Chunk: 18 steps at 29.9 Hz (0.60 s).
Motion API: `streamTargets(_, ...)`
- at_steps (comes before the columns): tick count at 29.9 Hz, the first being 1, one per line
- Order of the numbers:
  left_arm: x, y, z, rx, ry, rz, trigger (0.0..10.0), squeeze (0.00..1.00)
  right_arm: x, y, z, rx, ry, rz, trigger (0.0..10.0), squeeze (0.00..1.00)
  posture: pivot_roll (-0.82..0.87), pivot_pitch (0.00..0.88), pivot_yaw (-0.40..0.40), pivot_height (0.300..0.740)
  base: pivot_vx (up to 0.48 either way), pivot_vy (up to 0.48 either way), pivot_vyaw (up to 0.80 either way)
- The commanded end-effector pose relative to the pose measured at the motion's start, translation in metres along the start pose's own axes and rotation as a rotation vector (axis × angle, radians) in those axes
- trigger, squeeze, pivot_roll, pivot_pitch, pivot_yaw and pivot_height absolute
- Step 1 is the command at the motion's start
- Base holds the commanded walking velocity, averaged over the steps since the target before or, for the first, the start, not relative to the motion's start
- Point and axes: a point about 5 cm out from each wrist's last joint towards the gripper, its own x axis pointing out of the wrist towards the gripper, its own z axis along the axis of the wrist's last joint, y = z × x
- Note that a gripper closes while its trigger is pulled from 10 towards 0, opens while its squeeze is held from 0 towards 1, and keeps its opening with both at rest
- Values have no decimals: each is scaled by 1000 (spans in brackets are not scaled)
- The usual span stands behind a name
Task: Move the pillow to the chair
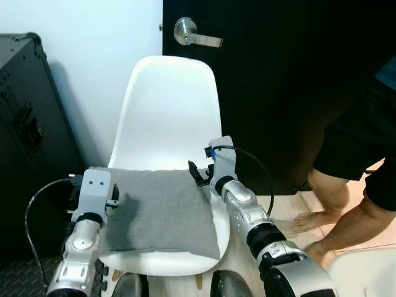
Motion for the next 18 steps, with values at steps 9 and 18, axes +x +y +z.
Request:
streamTargets(9,-1,-26,11,-28,-8,-13,10000,0,-15,-2,-25,19,45,5,10000,0,68,0,-95,652,0,0,0)
streamTargets(18,-4,-26,11,-24,-1,-18,10000,0,-14,0,-22,34,28,9,10000,0,69,0,-91,677,0,0,0)
